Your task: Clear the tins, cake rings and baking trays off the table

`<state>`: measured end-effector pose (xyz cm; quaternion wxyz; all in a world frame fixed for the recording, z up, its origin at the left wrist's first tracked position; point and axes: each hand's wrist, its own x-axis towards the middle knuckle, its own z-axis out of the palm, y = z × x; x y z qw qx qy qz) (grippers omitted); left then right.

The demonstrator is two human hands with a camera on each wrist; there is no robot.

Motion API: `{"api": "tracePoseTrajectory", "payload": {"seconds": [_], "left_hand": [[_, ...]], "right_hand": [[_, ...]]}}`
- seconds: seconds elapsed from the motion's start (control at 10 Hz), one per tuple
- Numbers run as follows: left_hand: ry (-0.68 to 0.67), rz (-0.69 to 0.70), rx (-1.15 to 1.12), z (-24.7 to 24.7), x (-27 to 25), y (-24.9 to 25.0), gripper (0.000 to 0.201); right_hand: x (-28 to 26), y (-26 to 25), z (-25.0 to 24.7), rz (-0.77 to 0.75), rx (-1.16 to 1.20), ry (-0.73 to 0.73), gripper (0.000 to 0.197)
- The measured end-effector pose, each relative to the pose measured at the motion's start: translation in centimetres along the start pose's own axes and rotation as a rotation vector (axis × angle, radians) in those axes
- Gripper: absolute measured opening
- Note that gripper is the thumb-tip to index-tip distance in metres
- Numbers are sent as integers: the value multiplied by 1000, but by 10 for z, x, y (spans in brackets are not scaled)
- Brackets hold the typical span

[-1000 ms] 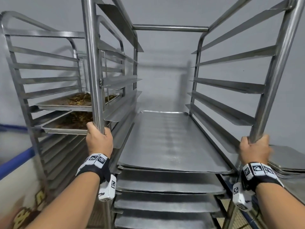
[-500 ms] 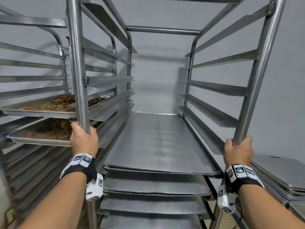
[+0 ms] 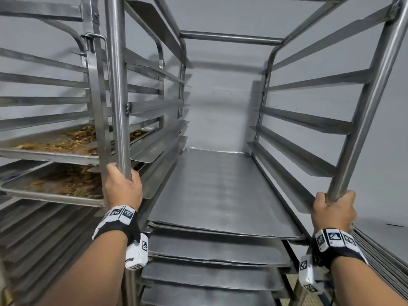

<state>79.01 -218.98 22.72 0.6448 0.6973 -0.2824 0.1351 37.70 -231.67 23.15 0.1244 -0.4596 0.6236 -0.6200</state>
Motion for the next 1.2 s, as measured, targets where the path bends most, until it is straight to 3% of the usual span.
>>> {"api": "tracePoseTrajectory", "payload": {"seconds": [0.4,0.7,0.9,1.0,1.1,1.2], "left_hand": [[-34,-6,-44,33,26,-7,24],[-24,20,-22,32,23,-8,25],[-82,12,72,25,17,-3,28],[-140,-78,223,17,12,10,35],[-112,-86,315,6,4,30,57],[-77,202,246,-13,-10,50,75]], "right_hand": [[17,0,46,12,-25,61,24],[17,4,48,-21,-30,25,23],[11,-3,35,-15,-92,-106,30],[4,-11,25,17,-167,-186,36],[10,-21,12,60,-302,-304,47],[9,-43,-14,-13,-358,-288,70]]}}
